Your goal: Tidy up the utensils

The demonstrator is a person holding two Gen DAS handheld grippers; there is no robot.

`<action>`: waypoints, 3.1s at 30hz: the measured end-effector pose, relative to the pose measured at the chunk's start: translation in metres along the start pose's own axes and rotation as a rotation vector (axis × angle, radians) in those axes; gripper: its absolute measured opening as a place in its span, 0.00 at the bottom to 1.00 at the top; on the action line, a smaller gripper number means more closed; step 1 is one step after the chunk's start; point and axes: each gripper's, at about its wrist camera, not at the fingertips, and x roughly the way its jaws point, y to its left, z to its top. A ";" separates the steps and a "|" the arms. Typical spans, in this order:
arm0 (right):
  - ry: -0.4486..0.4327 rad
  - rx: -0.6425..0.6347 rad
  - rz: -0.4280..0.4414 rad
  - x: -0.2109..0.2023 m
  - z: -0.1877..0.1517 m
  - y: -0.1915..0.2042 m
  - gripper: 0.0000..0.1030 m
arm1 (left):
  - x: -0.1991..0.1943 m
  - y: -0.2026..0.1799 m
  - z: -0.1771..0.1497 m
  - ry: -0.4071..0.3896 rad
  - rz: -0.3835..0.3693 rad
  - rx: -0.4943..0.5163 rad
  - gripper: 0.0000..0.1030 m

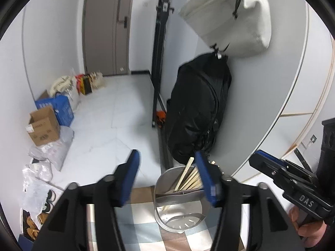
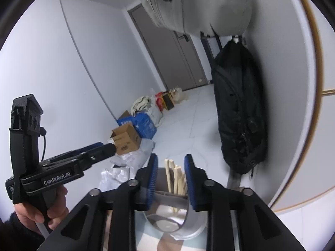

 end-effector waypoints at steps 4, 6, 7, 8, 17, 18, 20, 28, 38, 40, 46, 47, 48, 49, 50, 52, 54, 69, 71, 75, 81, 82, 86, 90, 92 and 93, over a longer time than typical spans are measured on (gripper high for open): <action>-0.036 -0.041 0.005 -0.023 -0.005 0.015 0.42 | -0.020 -0.005 -0.002 -0.061 0.029 -0.003 0.60; -0.051 -0.062 0.011 -0.034 -0.008 0.023 0.43 | -0.031 -0.007 -0.004 -0.083 0.034 -0.005 0.61; -0.062 -0.074 0.015 -0.041 -0.010 0.028 0.46 | -0.037 -0.009 -0.005 -0.094 0.040 -0.005 0.62; -0.074 -0.084 0.016 -0.047 -0.012 0.032 0.49 | -0.042 -0.011 -0.007 -0.108 0.052 -0.003 0.67; -0.145 -0.131 0.044 -0.091 -0.032 0.057 0.66 | -0.089 -0.023 -0.027 -0.229 0.106 0.015 0.84; -0.154 -0.139 0.043 -0.097 -0.037 0.060 0.67 | -0.092 -0.023 -0.030 -0.241 0.113 0.016 0.85; -0.170 -0.151 0.042 -0.103 -0.045 0.063 0.74 | -0.099 -0.024 -0.039 -0.269 0.130 0.015 0.87; -0.264 -0.171 0.077 -0.131 -0.090 0.067 0.93 | -0.116 -0.025 -0.081 -0.356 0.178 -0.008 0.93; -0.299 -0.278 0.028 -0.124 -0.132 0.071 1.00 | -0.104 -0.021 -0.126 -0.369 0.240 -0.036 0.99; -0.311 -0.281 0.020 -0.125 -0.136 0.068 1.00 | -0.096 -0.017 -0.133 -0.356 0.243 -0.063 0.99; -0.281 -0.222 0.004 -0.118 -0.142 0.053 1.00 | -0.072 -0.009 -0.146 -0.304 0.252 -0.103 0.99; -0.275 -0.215 -0.002 -0.116 -0.143 0.051 1.00 | -0.069 -0.007 -0.147 -0.297 0.253 -0.105 0.99; -0.265 -0.219 -0.009 -0.113 -0.143 0.050 1.00 | -0.067 -0.006 -0.148 -0.294 0.253 -0.110 0.99; -0.258 -0.226 -0.016 -0.112 -0.144 0.049 1.00 | -0.065 -0.004 -0.149 -0.292 0.249 -0.113 0.99; -0.252 -0.234 -0.027 -0.109 -0.145 0.049 1.00 | -0.064 -0.002 -0.150 -0.289 0.248 -0.116 0.99; -0.245 -0.242 -0.034 -0.105 -0.146 0.048 1.00 | -0.061 0.000 -0.151 -0.279 0.245 -0.118 0.99; -0.241 -0.249 -0.037 -0.101 -0.147 0.048 1.00 | -0.057 0.001 -0.152 -0.269 0.251 -0.118 0.99; -0.241 -0.253 -0.030 -0.087 -0.143 0.050 1.00 | -0.051 -0.011 -0.151 -0.244 0.275 -0.029 0.99; -0.239 -0.247 -0.026 -0.087 -0.143 0.050 1.00 | -0.053 -0.012 -0.150 -0.245 0.269 -0.027 0.99; -0.232 -0.251 -0.025 -0.086 -0.144 0.051 1.00 | -0.053 -0.011 -0.149 -0.244 0.263 -0.031 0.99; -0.233 -0.263 -0.021 -0.086 -0.145 0.051 1.00 | -0.052 -0.007 -0.147 -0.239 0.272 -0.056 0.99; -0.233 -0.264 -0.021 -0.086 -0.144 0.051 1.00 | -0.052 -0.006 -0.147 -0.241 0.273 -0.059 0.99; -0.228 -0.265 -0.022 -0.085 -0.145 0.050 1.00 | -0.051 -0.004 -0.147 -0.237 0.277 -0.073 0.99; -0.226 -0.271 -0.026 -0.086 -0.145 0.050 1.00 | -0.050 -0.002 -0.148 -0.230 0.280 -0.089 0.99; -0.231 -0.276 -0.029 -0.087 -0.145 0.051 1.00 | -0.050 -0.002 -0.147 -0.232 0.280 -0.092 0.99; -0.233 -0.279 -0.031 -0.087 -0.145 0.051 1.00 | -0.050 -0.003 -0.148 -0.233 0.281 -0.092 0.99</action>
